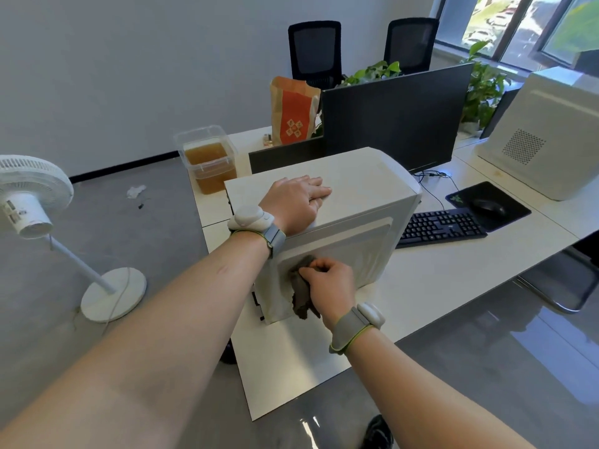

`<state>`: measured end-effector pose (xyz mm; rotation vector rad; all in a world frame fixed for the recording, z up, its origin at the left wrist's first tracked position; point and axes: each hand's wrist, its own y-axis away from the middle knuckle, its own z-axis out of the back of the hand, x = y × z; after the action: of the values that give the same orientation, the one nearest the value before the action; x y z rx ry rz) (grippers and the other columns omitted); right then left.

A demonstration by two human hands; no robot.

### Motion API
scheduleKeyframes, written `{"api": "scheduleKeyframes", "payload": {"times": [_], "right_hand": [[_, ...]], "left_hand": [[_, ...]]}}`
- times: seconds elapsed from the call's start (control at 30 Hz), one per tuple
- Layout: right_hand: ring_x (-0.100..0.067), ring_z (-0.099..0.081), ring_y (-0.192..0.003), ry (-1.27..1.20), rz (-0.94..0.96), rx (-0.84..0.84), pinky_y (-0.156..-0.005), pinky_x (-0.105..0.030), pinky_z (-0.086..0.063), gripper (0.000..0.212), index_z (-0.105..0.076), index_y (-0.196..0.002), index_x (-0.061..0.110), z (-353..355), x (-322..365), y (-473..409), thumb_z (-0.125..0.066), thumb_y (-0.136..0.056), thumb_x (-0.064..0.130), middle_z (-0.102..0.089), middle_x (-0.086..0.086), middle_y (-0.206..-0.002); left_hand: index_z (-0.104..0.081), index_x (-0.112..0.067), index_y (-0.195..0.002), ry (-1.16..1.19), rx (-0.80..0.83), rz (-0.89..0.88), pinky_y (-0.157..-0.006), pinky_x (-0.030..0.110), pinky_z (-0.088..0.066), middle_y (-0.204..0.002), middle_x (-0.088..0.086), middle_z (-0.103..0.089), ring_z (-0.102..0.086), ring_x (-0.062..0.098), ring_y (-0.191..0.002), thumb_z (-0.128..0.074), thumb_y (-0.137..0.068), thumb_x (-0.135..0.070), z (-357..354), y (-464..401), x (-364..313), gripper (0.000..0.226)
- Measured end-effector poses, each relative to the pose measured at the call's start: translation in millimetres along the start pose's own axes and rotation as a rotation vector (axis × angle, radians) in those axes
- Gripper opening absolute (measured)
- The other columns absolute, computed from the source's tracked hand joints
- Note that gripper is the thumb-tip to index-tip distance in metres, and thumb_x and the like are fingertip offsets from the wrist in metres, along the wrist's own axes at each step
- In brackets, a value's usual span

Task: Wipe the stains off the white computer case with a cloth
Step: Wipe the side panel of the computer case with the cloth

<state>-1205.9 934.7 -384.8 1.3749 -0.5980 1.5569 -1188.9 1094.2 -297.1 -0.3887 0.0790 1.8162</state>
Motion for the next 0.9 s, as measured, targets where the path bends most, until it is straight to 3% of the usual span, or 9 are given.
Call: {"api": "scheduleKeyframes", "payload": {"times": [0.1,0.2,0.27,0.37,0.47,0.57,0.73,0.8,0.9], "right_hand": [[-0.02,-0.072,-0.078,-0.019,0.084,0.101,-0.072,-0.042,-0.062,0.003,-0.075,-0.076,0.029,-4.4,1.5,1.3,-0.078,-0.076,0.03,-0.073,0.007,-0.074],[-0.028,-0.072,-0.079,-0.074,-0.032,0.057,-0.073,-0.05,-0.062,0.007,-0.074,-0.075,0.028,0.3,-4.5,-3.4,-0.078,-0.069,0.029,-0.074,0.001,-0.074],[-0.027,-0.07,-0.079,-0.115,-0.049,-0.046,-0.074,-0.046,-0.061,0.008,-0.073,-0.08,0.024,10.9,-4.4,-4.5,-0.076,-0.074,0.019,-0.073,-0.003,-0.078],[-0.018,-0.062,-0.077,-0.275,-0.021,-0.304,-0.067,-0.028,-0.054,0.012,-0.068,-0.095,0.013,42.0,5.5,-17.8,-0.067,-0.084,0.008,-0.067,-0.002,-0.084],[-0.019,-0.065,-0.089,-0.445,-0.101,-0.497,-0.076,-0.034,-0.056,0.017,-0.064,-0.104,0.019,73.5,9.4,-46.1,-0.064,-0.087,0.018,-0.068,-0.002,-0.096],[-0.016,-0.065,-0.097,-0.395,-0.128,-0.314,-0.091,-0.038,-0.057,0.04,-0.051,-0.12,0.026,67.6,10.4,-48.1,-0.072,-0.086,0.026,-0.066,0.003,-0.107],[-0.023,-0.064,-0.07,-0.226,-0.149,0.036,-0.06,-0.033,-0.06,0.042,-0.048,-0.125,0.013,54.2,-7.2,-19.4,-0.067,-0.09,-0.001,-0.06,-0.014,-0.107],[-0.023,-0.064,-0.07,-0.296,-0.135,-0.053,-0.06,-0.032,-0.06,0.045,-0.052,-0.129,0.012,65.3,-12.1,-26.5,-0.068,-0.089,-0.002,-0.062,-0.012,-0.107],[-0.023,-0.068,-0.097,-0.37,-0.071,-0.245,-0.084,-0.041,-0.062,0.056,-0.053,-0.134,0.022,74.0,-1.8,-41.9,-0.072,-0.082,0.01,-0.064,-0.002,-0.113]], "left_hand": [[-0.055,-0.036,-0.146,0.036,0.0,0.005,-0.124,0.041,-0.016,-0.16,-0.01,-0.04,-0.028,0.013,-0.151,-0.042,-0.107,-0.029,-0.7,-0.3,0.9,0.042],[-0.055,-0.035,-0.145,0.039,-0.014,0.013,-0.123,0.039,-0.016,-0.16,-0.009,-0.04,-0.028,0.013,-0.151,-0.042,-0.107,-0.03,-0.3,0.3,0.5,0.041],[-0.055,-0.035,-0.145,0.043,-0.019,0.018,-0.123,0.038,-0.015,-0.16,-0.009,-0.04,-0.028,0.013,-0.151,-0.043,-0.107,-0.03,-0.3,1.0,0.3,0.041],[-0.056,-0.036,-0.145,0.04,-0.016,0.023,-0.124,0.038,-0.015,-0.16,-0.01,-0.041,-0.028,0.012,-0.151,-0.042,-0.107,-0.031,-1.4,0.6,0.1,0.041],[-0.056,-0.037,-0.144,0.037,-0.024,0.021,-0.123,0.038,-0.015,-0.159,-0.01,-0.042,-0.029,0.012,-0.151,-0.042,-0.107,-0.031,-1.4,-0.2,0.8,0.04],[-0.056,-0.037,-0.144,0.03,-0.018,0.019,-0.123,0.038,-0.015,-0.159,-0.01,-0.042,-0.029,0.012,-0.151,-0.042,-0.107,-0.032,-1.9,-0.9,0.9,0.04],[-0.056,-0.036,-0.144,0.016,-0.024,0.009,-0.124,0.038,-0.018,-0.159,-0.009,-0.042,-0.031,0.013,-0.15,-0.043,-0.106,-0.032,-1.7,-1.5,1.8,0.04],[-0.056,-0.035,-0.144,0.009,-0.031,-0.001,-0.124,0.039,-0.02,-0.158,-0.009,-0.043,-0.031,0.013,-0.15,-0.043,-0.107,-0.032,-2.2,-0.9,2.0,0.04],[-0.057,-0.036,-0.143,0.015,-0.031,0.004,-0.124,0.038,-0.019,-0.158,-0.009,-0.043,-0.031,0.013,-0.15,-0.043,-0.106,-0.031,-2.8,-1.5,3.1,0.04]]}}
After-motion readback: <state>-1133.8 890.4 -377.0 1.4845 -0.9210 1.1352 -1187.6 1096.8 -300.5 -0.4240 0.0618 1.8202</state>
